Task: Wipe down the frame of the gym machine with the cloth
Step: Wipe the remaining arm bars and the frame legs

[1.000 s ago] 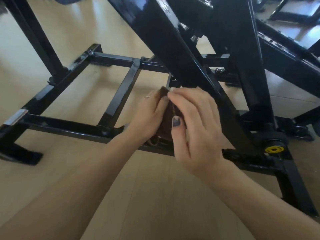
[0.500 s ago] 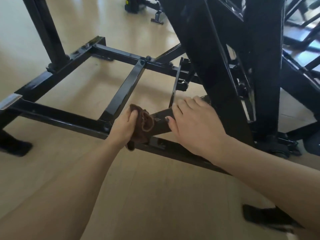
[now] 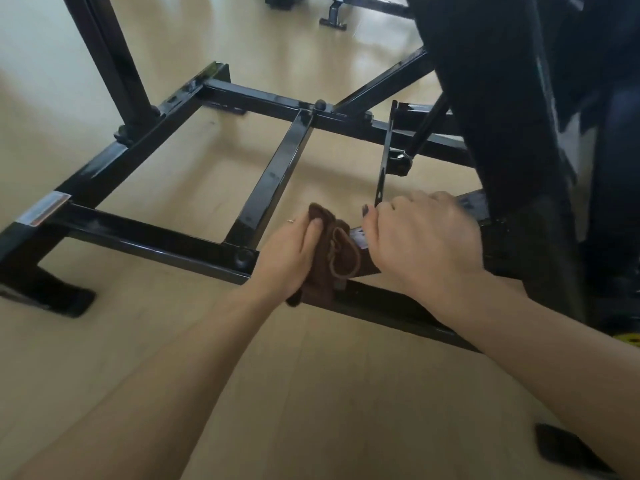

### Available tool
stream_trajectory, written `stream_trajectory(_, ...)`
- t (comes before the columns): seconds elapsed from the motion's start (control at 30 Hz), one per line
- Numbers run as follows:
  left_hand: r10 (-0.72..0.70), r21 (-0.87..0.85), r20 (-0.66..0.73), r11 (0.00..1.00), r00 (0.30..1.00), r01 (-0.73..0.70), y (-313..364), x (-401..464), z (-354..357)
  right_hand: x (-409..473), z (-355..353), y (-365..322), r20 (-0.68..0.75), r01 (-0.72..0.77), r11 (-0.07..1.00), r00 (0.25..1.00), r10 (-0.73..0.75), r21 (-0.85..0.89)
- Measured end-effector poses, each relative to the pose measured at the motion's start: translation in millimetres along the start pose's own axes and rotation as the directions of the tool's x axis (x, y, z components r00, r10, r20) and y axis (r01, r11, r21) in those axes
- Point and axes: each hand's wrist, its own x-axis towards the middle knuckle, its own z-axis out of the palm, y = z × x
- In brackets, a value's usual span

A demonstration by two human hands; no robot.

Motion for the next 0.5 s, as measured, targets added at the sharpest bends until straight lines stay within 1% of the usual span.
stream_trajectory(0.03,-0.035,0.012,0.003,0.999,0.999,0.035,-11.8,1.3,-3.7,0.4,1.9,-1.0,0.009,-0.035,0.999,0.999,0.035,0.003)
stream_trajectory(0.13,-0.119,0.113,-0.010,0.986,0.993,0.120,-45.2,2.3,-15.9,2.8,13.3,-0.8,0.020,-0.056,0.998,0.998,0.055,0.042)
stream_trajectory(0.23,-0.095,0.303,-0.012,0.948,0.995,0.095,-58.9,5.7,-23.4,5.5,15.0,-2.5,0.001,-0.065,0.998,0.998,0.065,-0.020)
stream_trajectory(0.27,-0.111,0.315,0.000,0.943,0.994,0.106,-59.4,7.4,-24.7,5.4,15.2,-2.3,-0.007,-0.069,0.997,0.998,0.068,-0.041)
stream_trajectory(0.37,-0.177,0.252,0.006,0.953,0.984,0.170,-58.8,9.5,-26.6,0.9,14.0,-4.3,-0.071,-0.109,0.992,0.992,0.104,-0.060)
stream_trajectory(0.43,-0.185,0.284,-0.023,0.941,0.982,0.184,-54.4,9.9,-22.5,2.0,13.5,-4.8,-0.078,-0.115,0.992,0.991,0.111,-0.056)
stream_trajectory(0.5,-0.204,0.312,-0.088,0.924,0.975,0.221,-51.0,8.4,-16.2,2.7,15.6,-4.8,-0.064,-0.070,0.996,0.996,0.066,-0.061)
